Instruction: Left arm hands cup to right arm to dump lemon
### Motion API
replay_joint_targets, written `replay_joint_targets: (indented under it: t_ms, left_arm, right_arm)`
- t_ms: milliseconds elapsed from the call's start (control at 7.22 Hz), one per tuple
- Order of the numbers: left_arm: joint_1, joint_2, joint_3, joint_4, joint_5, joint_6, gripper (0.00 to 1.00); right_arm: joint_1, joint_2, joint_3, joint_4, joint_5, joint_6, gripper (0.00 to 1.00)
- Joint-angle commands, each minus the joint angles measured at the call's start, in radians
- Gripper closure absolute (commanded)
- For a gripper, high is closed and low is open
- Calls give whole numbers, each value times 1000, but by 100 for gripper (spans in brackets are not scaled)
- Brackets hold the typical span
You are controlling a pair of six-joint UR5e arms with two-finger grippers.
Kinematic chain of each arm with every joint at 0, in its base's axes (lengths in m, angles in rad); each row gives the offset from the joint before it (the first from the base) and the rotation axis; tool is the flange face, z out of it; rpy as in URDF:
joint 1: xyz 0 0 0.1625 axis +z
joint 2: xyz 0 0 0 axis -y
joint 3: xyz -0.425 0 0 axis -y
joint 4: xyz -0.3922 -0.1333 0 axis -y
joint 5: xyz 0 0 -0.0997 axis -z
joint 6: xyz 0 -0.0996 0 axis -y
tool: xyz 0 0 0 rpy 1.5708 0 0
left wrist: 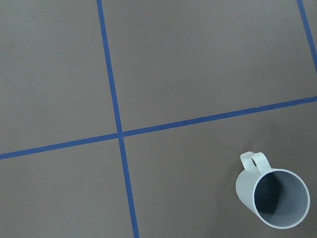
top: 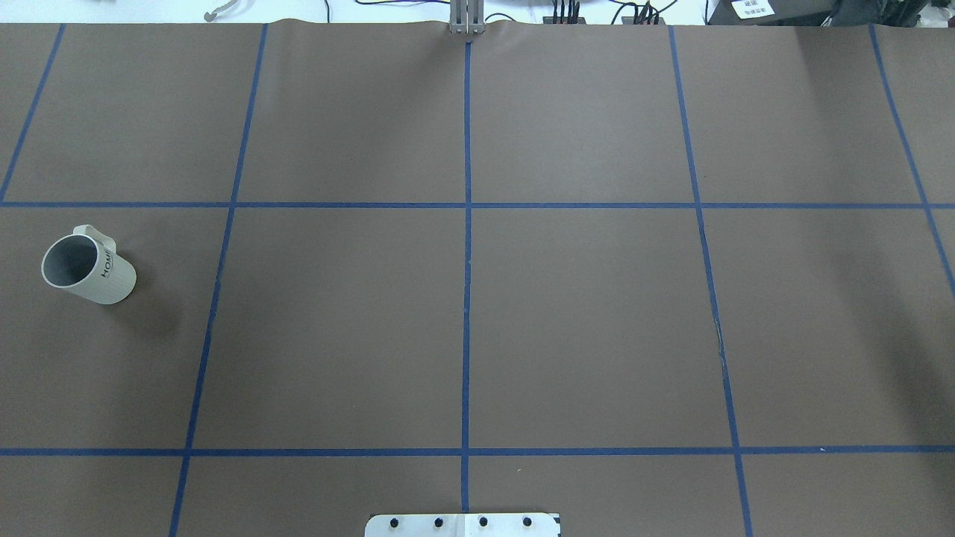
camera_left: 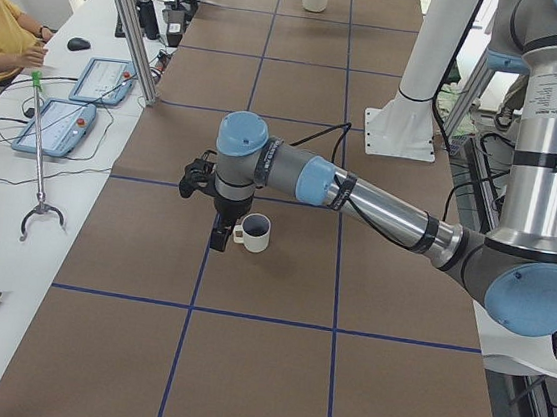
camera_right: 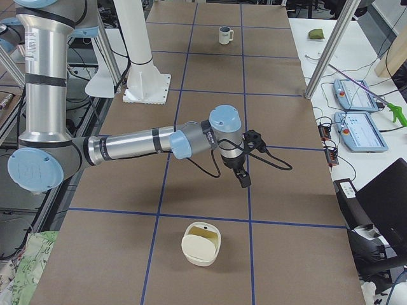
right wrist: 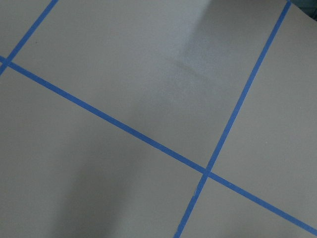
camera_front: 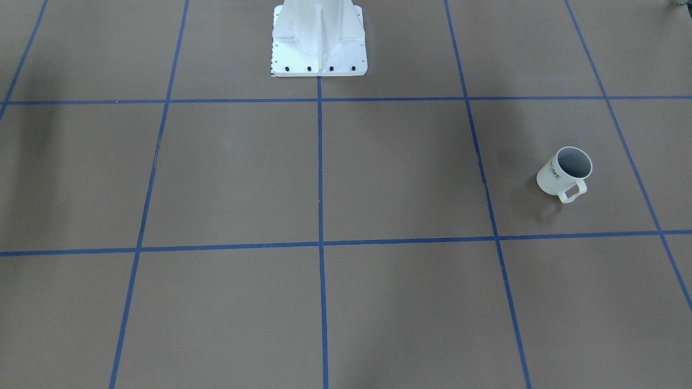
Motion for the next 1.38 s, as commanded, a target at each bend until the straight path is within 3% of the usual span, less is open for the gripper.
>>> replay_joint_targets:
  t_ms: [0,1246]
  left_arm:
    - [2,0,1,1,0,3,0]
    - [3,0,-25,1,-7,3,0]
  right_arm:
    - [0,0,1,0,-1,0,0]
    - [1,-6,8,2,-4,0,0]
